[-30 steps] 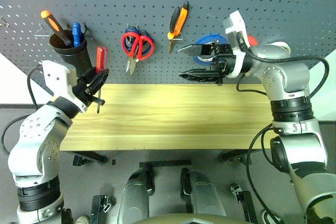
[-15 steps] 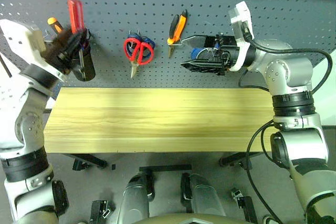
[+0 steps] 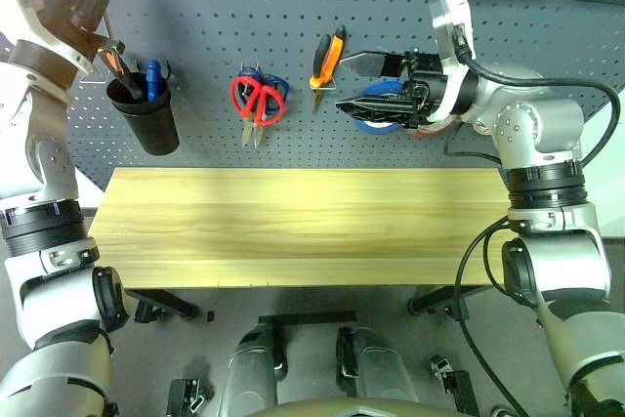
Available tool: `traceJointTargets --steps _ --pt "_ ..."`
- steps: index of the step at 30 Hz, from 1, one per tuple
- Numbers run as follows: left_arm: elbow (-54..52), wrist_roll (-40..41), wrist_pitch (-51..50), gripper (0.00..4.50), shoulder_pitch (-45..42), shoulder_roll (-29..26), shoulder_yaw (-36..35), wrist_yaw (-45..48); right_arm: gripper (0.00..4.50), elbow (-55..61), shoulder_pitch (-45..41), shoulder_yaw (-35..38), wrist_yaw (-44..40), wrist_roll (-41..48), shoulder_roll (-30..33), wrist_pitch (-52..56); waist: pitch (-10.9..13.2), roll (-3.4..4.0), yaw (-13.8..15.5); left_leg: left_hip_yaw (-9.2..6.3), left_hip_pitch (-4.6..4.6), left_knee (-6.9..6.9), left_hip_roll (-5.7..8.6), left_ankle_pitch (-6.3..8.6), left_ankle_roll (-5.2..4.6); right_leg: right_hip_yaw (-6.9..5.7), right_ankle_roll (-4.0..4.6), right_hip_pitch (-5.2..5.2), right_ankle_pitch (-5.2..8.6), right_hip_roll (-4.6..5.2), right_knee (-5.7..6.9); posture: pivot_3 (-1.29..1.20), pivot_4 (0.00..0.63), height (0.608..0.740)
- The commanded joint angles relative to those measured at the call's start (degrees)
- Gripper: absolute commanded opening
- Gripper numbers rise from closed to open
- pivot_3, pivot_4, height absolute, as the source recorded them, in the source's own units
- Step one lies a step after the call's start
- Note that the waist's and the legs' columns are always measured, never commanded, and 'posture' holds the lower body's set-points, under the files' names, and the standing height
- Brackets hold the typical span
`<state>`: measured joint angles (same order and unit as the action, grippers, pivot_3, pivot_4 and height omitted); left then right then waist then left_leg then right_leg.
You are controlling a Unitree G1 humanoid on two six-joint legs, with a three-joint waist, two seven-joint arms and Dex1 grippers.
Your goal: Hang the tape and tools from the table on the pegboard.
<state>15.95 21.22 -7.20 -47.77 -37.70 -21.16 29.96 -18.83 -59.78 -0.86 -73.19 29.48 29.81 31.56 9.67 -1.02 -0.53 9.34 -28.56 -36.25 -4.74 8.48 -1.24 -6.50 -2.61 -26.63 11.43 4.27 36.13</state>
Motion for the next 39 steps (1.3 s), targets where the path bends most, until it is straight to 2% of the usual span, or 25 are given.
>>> traceJointTargets --steps 1,7,17,26,28,29,36,39 --pt "0.7 -0.8 2.5 0.90 -1.2 -0.5 0.0 0.0 4.50 1.3 -1.3 0.5 -0.2 -0.2 -0.1 -1.3 0.0 -0.02 0.0 -0.01 0.02 0.00 0.00 0.00 0.00 0.00 0.00 0.01 0.00 0.00 0.00 0.05 0.057 0.730" --pt "5.6 -1.2 5.1 0.90 1.0 1.3 -0.8 -0.9 4.50 1.9 -0.3 -0.7 -0.9 -1.6 0.5 -2.9 -0.1 0.00 0.0 0.00 0.10 -0.01 0.00 0.00 -0.01 0.02 0.00 0.08 0.00 0.00 0.02 0.04 0.062 0.730" --pt "11.4 -2.7 11.1 0.90 5.4 2.8 -0.5 -0.7 4.50 3.4 0.9 0.3 -0.1 -0.4 0.5 0.8 -0.1 0.00 -0.1 -0.01 0.15 -0.06 -0.01 0.00 -0.02 0.03 -0.01 0.13 0.00 0.01 0.08 0.03 0.067 0.730" --pt "12.8 -2.7 12.6 0.90 7.2 3.8 -0.6 -1.8 4.50 3.4 0.7 0.3 1.3 -0.5 -0.1 0.5 -0.1 -0.01 -0.1 -0.01 0.15 -0.09 -0.01 0.00 -0.02 0.03 -0.01 0.13 0.01 0.01 0.10 0.02 0.069 0.730" --pt "12.1 -2.7 12.2 1.64 7.9 3.9 -0.3 -1.9 4.50 3.2 0.5 0.2 1.4 -0.7 -0.1 0.2 -0.1 0.00 -0.2 -0.01 0.16 -0.09 -0.02 0.00 -0.02 0.03 -0.01 0.13 0.01 0.01 0.11 0.02 0.071 0.730" --pt "11.7 -2.7 12.0 1.82 8.2 3.9 -0.3 -2.2 4.50 3.2 0.5 0.1 1.4 -0.7 -0.1 0.1 -0.1 0.00 -0.2 -0.01 0.16 -0.09 -0.02 0.00 -0.03 0.03 -0.01 0.13 0.01 0.01 0.11 0.02 0.071 0.730" --pt "3.3 -0.1 9.1 4.06 10.7 2.3 -1.8 -1.6 4.50 3.0 0.5 0.5 1.5 -0.7 0.6 -0.2 -0.1 -0.02 0.0 -0.02 0.15 -0.13 -0.02 0.00 -0.04 0.03 -0.01 0.16 0.01 0.01 0.12 0.03 0.071 0.730" --pt "-4.7 4.8 4.2 4.06 13.3 1.2 -2.2 2.2 4.50 3.3 0.9 0.9 1.5 -0.4 1.2 0.4 -0.1 0.00 -0.1 -0.02 0.16 -0.12 -0.02 0.01 -0.03 0.03 -0.01 0.15 0.01 0.02 0.13 0.03 0.075 0.730"
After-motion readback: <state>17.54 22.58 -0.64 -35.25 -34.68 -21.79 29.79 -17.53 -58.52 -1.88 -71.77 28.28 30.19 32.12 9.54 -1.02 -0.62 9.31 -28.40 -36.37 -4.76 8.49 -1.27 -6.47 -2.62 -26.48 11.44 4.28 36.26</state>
